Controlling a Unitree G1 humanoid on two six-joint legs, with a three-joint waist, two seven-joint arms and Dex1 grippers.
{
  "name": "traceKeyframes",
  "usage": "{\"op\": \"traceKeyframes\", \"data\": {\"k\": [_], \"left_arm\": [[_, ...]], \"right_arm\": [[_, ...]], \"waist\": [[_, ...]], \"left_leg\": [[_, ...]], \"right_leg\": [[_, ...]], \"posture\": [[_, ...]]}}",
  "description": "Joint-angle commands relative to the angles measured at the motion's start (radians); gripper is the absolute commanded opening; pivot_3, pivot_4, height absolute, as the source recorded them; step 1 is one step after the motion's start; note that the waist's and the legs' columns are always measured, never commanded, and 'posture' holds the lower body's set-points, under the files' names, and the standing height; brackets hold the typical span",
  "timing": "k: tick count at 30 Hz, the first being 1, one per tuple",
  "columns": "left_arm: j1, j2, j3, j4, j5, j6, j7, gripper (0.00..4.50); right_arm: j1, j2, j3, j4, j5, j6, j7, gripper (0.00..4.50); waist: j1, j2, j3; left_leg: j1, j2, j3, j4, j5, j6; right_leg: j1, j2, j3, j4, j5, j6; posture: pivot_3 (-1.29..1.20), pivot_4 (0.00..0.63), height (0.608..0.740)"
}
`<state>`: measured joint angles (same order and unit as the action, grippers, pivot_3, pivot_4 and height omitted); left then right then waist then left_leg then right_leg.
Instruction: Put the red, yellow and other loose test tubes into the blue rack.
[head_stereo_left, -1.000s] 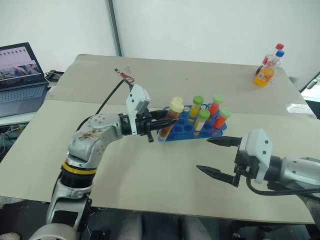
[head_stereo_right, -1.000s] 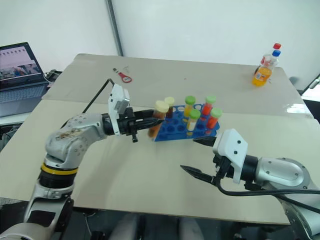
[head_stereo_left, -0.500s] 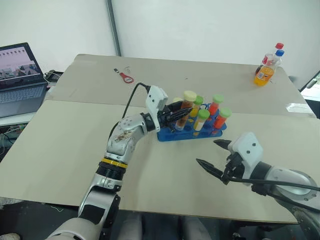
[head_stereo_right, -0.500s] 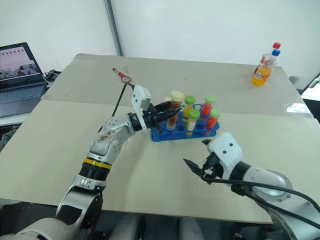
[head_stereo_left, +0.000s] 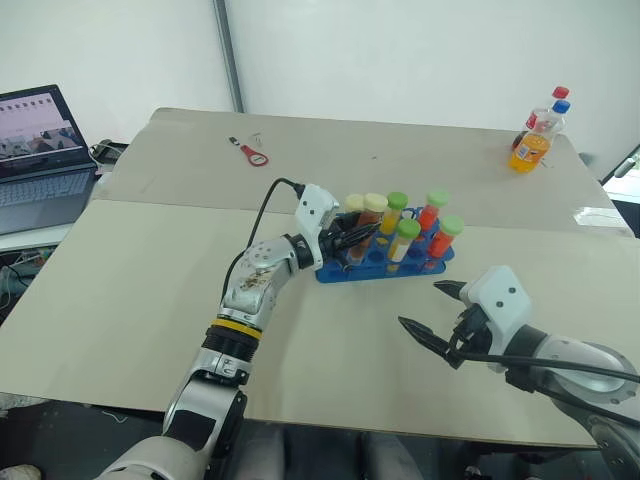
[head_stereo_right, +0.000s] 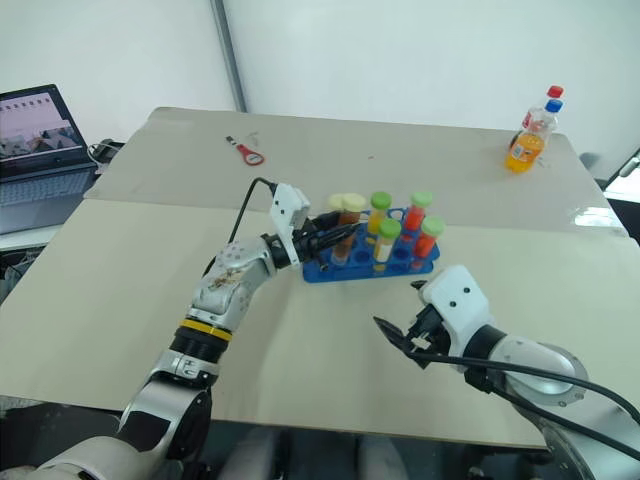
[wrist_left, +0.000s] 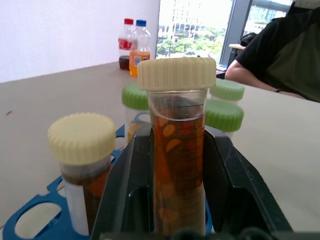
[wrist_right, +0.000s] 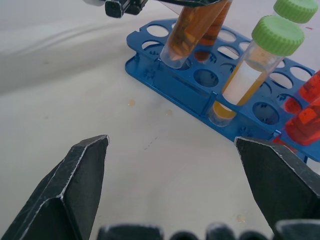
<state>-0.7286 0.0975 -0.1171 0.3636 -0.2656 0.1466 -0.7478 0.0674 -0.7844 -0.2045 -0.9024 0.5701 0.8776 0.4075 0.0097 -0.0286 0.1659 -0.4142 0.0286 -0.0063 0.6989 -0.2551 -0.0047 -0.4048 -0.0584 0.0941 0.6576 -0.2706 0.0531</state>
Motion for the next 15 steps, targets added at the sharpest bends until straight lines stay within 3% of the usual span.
{"op": "traceKeyframes", "data": {"k": [1, 15], "left_arm": [[-0.005, -0.016, -0.002, 0.006, 0.021, -0.054, 0.011, 0.84], [0.015, -0.047, 0.001, 0.078, 0.065, -0.155, 0.030, 0.84]], "right_arm": [[-0.005, -0.009, -0.035, -0.026, -0.009, -0.003, -0.002, 4.50], [-0.022, -0.006, -0.031, -0.027, -0.007, 0.006, -0.007, 4.50]], "waist": [[0.000, 0.000, 0.000], [0.000, 0.000, 0.000]], "left_leg": [[0.000, 0.000, 0.000, 0.000, 0.000, 0.000], [0.000, 0.000, 0.000, 0.000, 0.000, 0.000]], "right_leg": [[0.000, 0.000, 0.000, 0.000, 0.000, 0.000], [0.000, 0.000, 0.000, 0.000, 0.000, 0.000]], "posture": [[0.00, 0.150, 0.719], [0.00, 0.150, 0.719]]}}
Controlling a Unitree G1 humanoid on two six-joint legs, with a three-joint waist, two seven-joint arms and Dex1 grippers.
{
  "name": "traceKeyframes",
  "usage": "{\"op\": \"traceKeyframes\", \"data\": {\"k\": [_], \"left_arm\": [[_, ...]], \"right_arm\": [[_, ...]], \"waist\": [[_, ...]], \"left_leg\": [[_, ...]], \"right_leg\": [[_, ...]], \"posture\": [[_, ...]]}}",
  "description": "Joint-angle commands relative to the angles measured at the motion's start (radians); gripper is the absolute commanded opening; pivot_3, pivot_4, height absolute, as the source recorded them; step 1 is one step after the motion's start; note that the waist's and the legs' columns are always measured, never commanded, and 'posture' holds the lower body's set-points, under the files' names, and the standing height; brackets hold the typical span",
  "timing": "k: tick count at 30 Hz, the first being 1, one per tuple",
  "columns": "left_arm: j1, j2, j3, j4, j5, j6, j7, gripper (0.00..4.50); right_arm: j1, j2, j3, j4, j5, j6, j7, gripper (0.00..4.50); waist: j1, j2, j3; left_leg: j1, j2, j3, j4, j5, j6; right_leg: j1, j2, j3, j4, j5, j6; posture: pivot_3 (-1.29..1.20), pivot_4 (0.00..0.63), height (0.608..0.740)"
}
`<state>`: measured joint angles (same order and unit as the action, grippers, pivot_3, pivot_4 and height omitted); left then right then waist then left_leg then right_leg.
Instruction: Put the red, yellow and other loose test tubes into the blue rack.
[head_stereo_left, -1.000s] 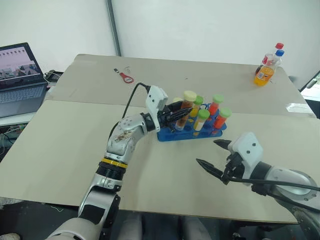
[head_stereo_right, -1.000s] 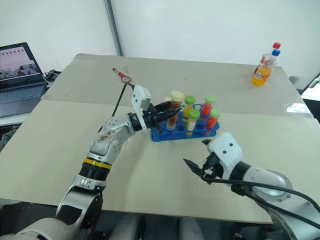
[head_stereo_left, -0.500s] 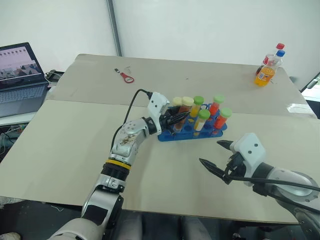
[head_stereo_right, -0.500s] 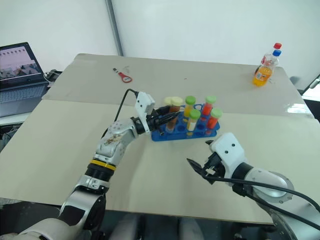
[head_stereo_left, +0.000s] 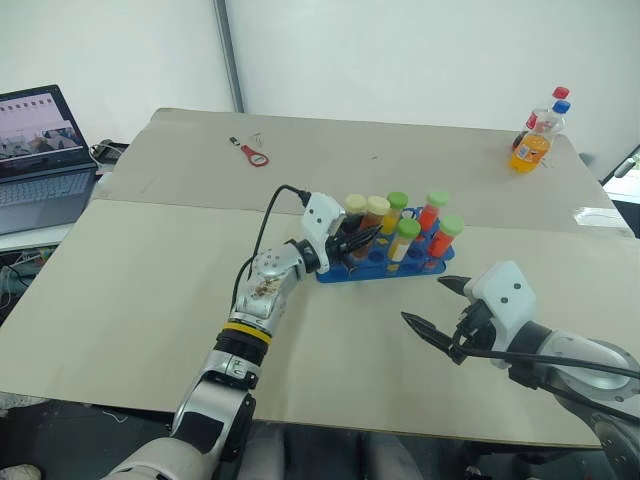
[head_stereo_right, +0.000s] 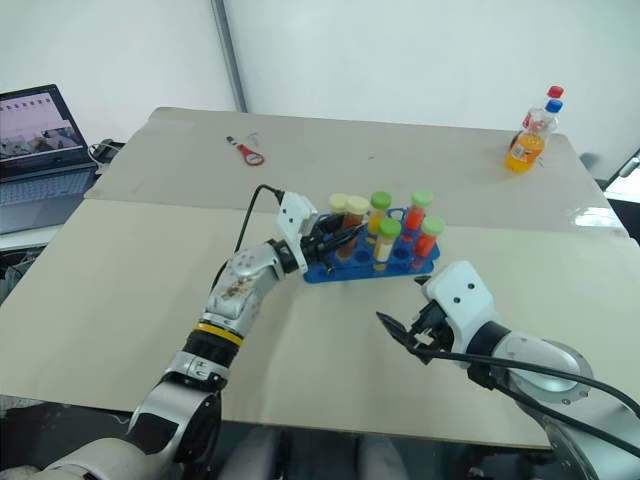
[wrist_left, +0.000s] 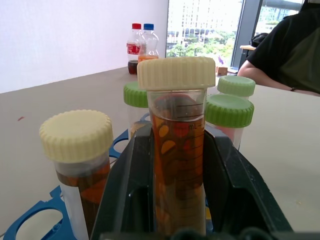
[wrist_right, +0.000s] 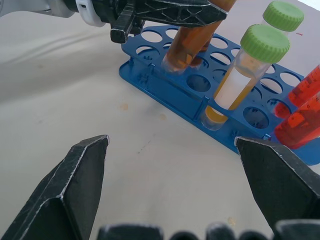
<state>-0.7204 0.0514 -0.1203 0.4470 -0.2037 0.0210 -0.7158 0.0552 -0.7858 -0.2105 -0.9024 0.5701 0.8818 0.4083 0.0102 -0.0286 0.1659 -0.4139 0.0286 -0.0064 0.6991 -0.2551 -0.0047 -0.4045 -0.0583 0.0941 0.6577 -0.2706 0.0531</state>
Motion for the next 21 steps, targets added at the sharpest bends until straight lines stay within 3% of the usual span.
{"op": "traceKeyframes", "data": {"k": [1, 2, 10, 16, 21], "left_arm": [[0.010, 0.002, 0.006, -0.005, 0.009, -0.042, 0.003, 0.84], [0.011, 0.005, 0.010, -0.005, 0.010, -0.051, 0.004, 0.84], [0.044, 0.057, 0.013, -0.100, -0.010, 0.005, -0.023, 4.46], [0.131, 0.177, 0.030, -0.293, -0.031, 0.108, -0.066, 4.46], [0.223, 0.329, 0.034, -0.483, -0.062, 0.215, -0.139, 4.46]], "right_arm": [[-0.010, -0.004, -0.024, -0.027, -0.008, 0.001, -0.009, 4.50], [-0.010, -0.004, -0.023, -0.026, -0.008, 0.001, -0.009, 4.50], [-0.007, -0.003, -0.027, -0.014, -0.012, -0.013, -0.002, 4.50], [-0.004, -0.019, -0.034, 0.026, -0.057, -0.075, 0.033, 4.50], [0.018, -0.042, -0.033, 0.137, -0.185, -0.308, 0.126, 4.50]], "waist": [[0.000, 0.000, 0.000], [0.000, 0.000, 0.000], [-0.002, 0.000, 0.000], [-0.006, 0.000, 0.000], [-0.010, 0.000, 0.000]], "left_leg": [[0.000, 0.000, 0.000, 0.000, 0.000, 0.000], [0.000, 0.000, 0.000, 0.000, 0.000, 0.000], [0.000, 0.000, 0.000, -0.001, 0.000, 0.000], [0.000, 0.000, 0.000, -0.001, 0.000, 0.000], [0.001, 0.001, 0.000, -0.002, 0.000, 0.000]], "right_leg": [[0.000, 0.000, 0.000, 0.000, 0.000, 0.000], [0.000, 0.000, 0.000, 0.000, 0.000, 0.000], [0.000, 0.000, 0.000, 0.000, 0.000, 0.000], [0.000, 0.000, 0.000, 0.000, 0.000, 0.000], [0.000, 0.000, 0.000, 0.000, 0.000, 0.000]], "posture": [[0.00, 0.150, 0.719], [0.00, 0.150, 0.719], [0.00, 0.150, 0.719], [0.00, 0.150, 0.719], [0.00, 0.150, 0.719]]}}
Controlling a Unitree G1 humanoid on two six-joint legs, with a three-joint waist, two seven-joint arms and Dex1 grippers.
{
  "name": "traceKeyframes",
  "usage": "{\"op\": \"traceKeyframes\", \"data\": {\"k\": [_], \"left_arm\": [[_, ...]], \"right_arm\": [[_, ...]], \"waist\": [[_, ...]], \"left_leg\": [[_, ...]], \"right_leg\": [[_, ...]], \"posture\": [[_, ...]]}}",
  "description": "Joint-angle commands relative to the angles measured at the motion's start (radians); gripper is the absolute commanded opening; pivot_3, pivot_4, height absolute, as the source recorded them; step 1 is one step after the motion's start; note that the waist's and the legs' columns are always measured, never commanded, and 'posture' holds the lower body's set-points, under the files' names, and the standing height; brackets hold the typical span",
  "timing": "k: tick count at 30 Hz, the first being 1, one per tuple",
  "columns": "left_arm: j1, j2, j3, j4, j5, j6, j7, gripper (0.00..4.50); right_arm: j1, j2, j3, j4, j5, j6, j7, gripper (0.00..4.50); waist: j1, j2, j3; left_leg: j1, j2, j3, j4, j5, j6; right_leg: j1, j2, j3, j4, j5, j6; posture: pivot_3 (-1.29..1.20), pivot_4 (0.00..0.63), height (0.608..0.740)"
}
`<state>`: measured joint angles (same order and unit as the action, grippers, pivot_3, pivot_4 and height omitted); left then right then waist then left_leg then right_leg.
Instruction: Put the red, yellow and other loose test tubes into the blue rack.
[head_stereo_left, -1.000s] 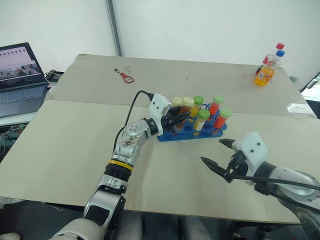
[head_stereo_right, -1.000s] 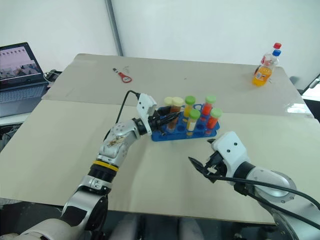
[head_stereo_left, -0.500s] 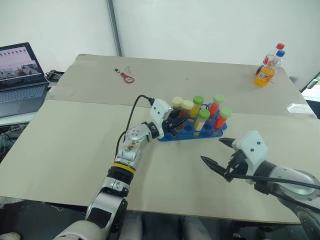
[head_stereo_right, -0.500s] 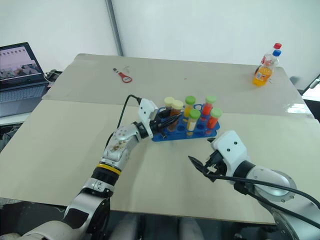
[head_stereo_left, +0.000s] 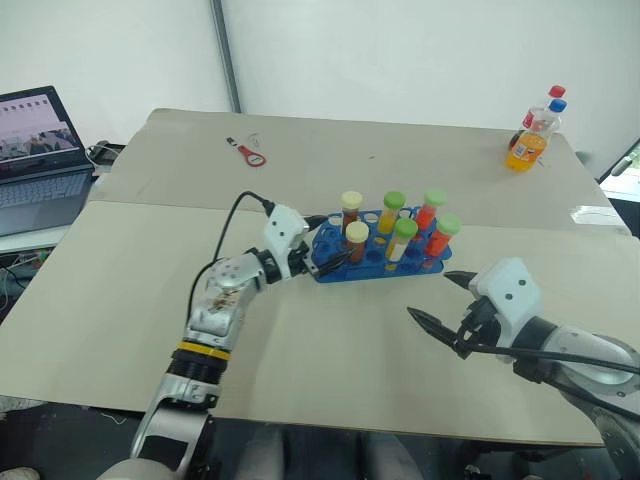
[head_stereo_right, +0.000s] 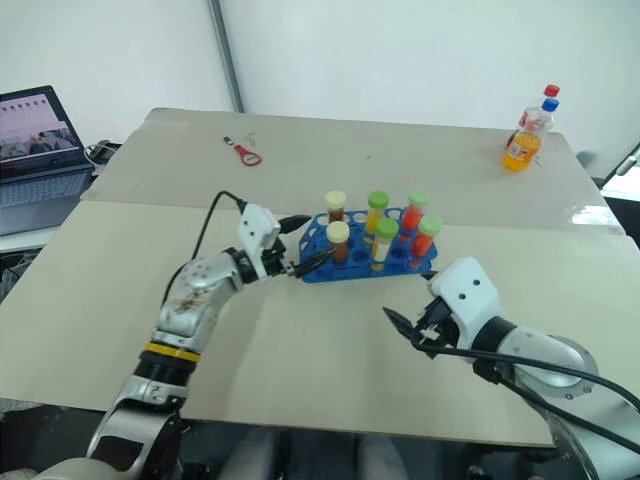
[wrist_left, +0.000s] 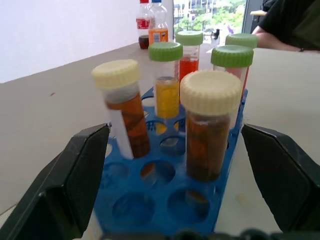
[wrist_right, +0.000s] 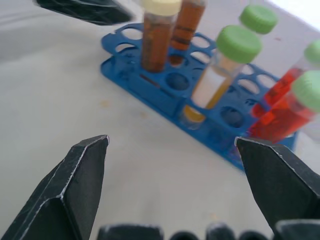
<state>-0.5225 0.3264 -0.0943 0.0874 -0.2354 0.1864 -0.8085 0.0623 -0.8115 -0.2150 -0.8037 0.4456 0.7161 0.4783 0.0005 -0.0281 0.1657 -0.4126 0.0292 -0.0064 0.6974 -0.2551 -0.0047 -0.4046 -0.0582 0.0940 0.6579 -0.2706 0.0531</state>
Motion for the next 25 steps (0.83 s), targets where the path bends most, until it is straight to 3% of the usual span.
{"op": "traceKeyframes", "data": {"k": [1, 8, 12, 17, 25], "left_arm": [[0.045, 0.088, 0.015, -0.162, -0.050, 0.082, -0.065, 4.46], [0.199, 0.347, 0.103, -0.323, 0.011, 0.182, -0.041, 4.46], [0.363, 0.451, 0.254, -0.350, -0.048, 0.197, -0.082, 4.46], [0.464, 0.481, 0.341, -0.381, -0.081, 0.204, -0.081, 4.46], [0.486, 0.471, 0.357, -0.396, -0.117, 0.226, -0.067, 4.46]], "right_arm": [[0.017, -0.022, -0.041, 0.064, -0.055, -0.167, 0.092, 4.50], [0.036, -0.087, -0.214, 0.303, 0.026, -0.269, 0.349, 4.50], [0.048, -0.151, -0.290, 0.436, 0.027, -0.330, 0.488, 4.50], [0.010, -0.175, -0.285, 0.498, 0.018, -0.347, 0.535, 4.50], [-0.036, -0.176, -0.254, 0.499, 0.006, -0.331, 0.542, 4.50]], "waist": [[-0.001, 0.000, 0.000], [-0.008, 0.000, 0.000], [-0.014, 0.000, 0.000], [-0.012, 0.000, 0.000], [-0.013, 0.000, 0.000]], "left_leg": [[0.000, 0.000, 0.000, 0.000, 0.000, 0.000], [0.003, 0.001, 0.001, -0.002, 0.000, 0.000], [0.005, 0.002, 0.003, -0.004, 0.000, 0.000], [0.005, 0.002, 0.003, -0.004, 0.000, 0.000], [0.006, 0.002, 0.004, -0.004, 0.000, 0.000]], "right_leg": [[0.000, 0.000, 0.000, 0.000, 0.000, 0.000], [0.001, 0.000, 0.001, -0.001, 0.000, 0.000], [0.002, 0.000, 0.001, -0.001, 0.000, -0.001], [0.002, 0.000, 0.001, -0.001, 0.000, -0.001], [0.002, 0.000, 0.001, -0.001, 0.000, -0.001]], "posture": [[0.00, 0.150, 0.719], [0.00, 0.150, 0.719], [0.00, 0.150, 0.719], [0.00, 0.150, 0.719], [0.00, 0.150, 0.719]]}}
